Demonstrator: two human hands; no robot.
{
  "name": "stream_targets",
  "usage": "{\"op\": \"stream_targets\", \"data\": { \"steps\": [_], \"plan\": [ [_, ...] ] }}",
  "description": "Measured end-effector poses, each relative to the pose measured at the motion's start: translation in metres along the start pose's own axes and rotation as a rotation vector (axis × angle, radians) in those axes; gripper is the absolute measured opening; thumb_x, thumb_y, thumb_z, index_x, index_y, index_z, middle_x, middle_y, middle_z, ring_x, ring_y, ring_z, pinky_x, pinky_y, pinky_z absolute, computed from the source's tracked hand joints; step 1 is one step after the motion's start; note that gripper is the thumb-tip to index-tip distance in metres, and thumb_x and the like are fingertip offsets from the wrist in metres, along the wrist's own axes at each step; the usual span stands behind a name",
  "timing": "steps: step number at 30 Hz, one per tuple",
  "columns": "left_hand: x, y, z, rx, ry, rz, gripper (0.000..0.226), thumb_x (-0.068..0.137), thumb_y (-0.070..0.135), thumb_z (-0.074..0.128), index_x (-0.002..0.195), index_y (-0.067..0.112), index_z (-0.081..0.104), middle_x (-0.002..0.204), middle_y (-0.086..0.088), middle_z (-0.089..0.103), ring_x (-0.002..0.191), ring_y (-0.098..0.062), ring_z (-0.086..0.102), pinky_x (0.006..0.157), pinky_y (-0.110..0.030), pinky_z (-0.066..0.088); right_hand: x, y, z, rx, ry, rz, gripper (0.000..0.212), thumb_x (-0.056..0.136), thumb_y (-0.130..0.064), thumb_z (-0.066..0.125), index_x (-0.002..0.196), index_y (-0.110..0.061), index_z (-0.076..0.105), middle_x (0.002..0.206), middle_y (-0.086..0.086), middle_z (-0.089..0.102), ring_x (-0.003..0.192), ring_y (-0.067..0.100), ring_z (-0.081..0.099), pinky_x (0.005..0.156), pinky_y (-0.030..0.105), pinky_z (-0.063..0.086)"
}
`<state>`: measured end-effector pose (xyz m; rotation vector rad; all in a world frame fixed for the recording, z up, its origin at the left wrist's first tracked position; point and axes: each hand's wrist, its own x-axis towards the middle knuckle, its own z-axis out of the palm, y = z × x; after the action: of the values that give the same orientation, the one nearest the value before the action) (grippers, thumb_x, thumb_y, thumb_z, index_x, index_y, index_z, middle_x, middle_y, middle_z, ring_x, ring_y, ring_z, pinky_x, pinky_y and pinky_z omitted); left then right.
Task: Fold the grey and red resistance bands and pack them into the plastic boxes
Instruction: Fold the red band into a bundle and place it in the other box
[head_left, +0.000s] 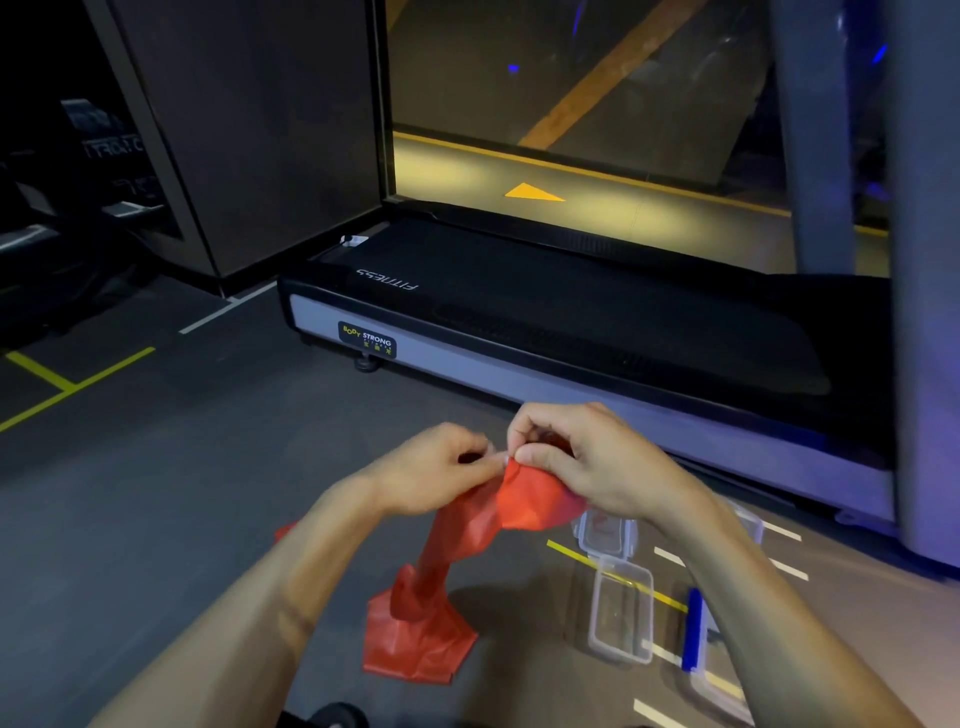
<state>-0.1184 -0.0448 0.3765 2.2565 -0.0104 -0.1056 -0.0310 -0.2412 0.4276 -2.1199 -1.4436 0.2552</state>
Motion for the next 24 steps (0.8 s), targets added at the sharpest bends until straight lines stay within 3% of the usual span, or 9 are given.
{"op": "stream_targets", "data": {
  "steps": [3,5,10,14,20,24],
  "plan": [
    [-0.004,-0.011,-0.002,-0.203,-0.245,-0.013,0.034,0.097,0.048,0.059,0.077,0.022,0.065,0.075,0.004,0.054,0.074,-0.013,0.045,0.072,-0.035,0.039,-0.004,0.001,-0.009,-0.072,-0.024,-0.032,0.009,0.097,-0.018,0.064,0.091,-0.025,0.062,0.081,-0.012,0.066,0.079,0.01,0.06,0.073,0.021,0.043],
    [-0.008,-0.016,-0.005,-0.199,-0.297,-0.004,0.029,0.097,0.04,0.063,0.075,0.021,0.064,0.074,0.0,0.051,0.074,-0.018,0.043,0.074,-0.037,0.037,-0.008,0.01,-0.015,-0.1,-0.001,-0.016,0.01,0.097,-0.018,0.064,0.091,-0.025,0.061,0.081,-0.012,0.065,0.079,0.011,0.06,0.075,0.026,0.046],
    [-0.01,-0.015,-0.015,-0.255,-0.147,0.071,0.027,0.095,0.02,0.072,0.069,0.027,0.066,0.074,0.005,0.06,0.074,-0.007,0.052,0.076,-0.027,0.044,-0.017,0.022,-0.021,-0.125,0.038,0.012,0.012,0.097,-0.017,0.065,0.091,-0.026,0.061,0.084,-0.015,0.066,0.084,0.01,0.063,0.08,0.03,0.048],
    [-0.012,-0.009,-0.017,-0.258,-0.091,0.138,0.024,0.091,0.023,0.075,0.071,0.034,0.071,0.073,0.007,0.062,0.073,-0.004,0.052,0.073,-0.023,0.044,-0.022,0.024,-0.025,-0.042,0.102,0.044,0.015,0.096,-0.013,0.066,0.091,-0.027,0.065,0.086,-0.014,0.069,0.087,0.01,0.066,0.083,0.032,0.05],
    [-0.015,-0.005,-0.021,-0.294,-0.015,0.145,0.01,0.087,0.033,0.074,0.079,0.026,0.075,0.077,0.007,0.069,0.073,-0.005,0.057,0.071,-0.024,0.046,-0.027,0.026,-0.027,0.052,0.113,0.073,0.017,0.097,-0.012,0.066,0.091,-0.028,0.067,0.086,-0.01,0.07,0.086,0.016,0.066,0.081,0.038,0.052],
    [-0.018,-0.001,-0.023,-0.296,-0.014,0.125,0.012,0.092,0.025,0.069,0.082,0.022,0.073,0.077,0.011,0.072,0.074,0.0,0.06,0.071,-0.018,0.048,-0.029,0.027,-0.027,0.106,0.122,0.076,0.017,0.097,-0.009,0.067,0.091,-0.026,0.067,0.088,-0.011,0.071,0.088,0.015,0.068,0.083,0.035,0.053]
  ]
}}
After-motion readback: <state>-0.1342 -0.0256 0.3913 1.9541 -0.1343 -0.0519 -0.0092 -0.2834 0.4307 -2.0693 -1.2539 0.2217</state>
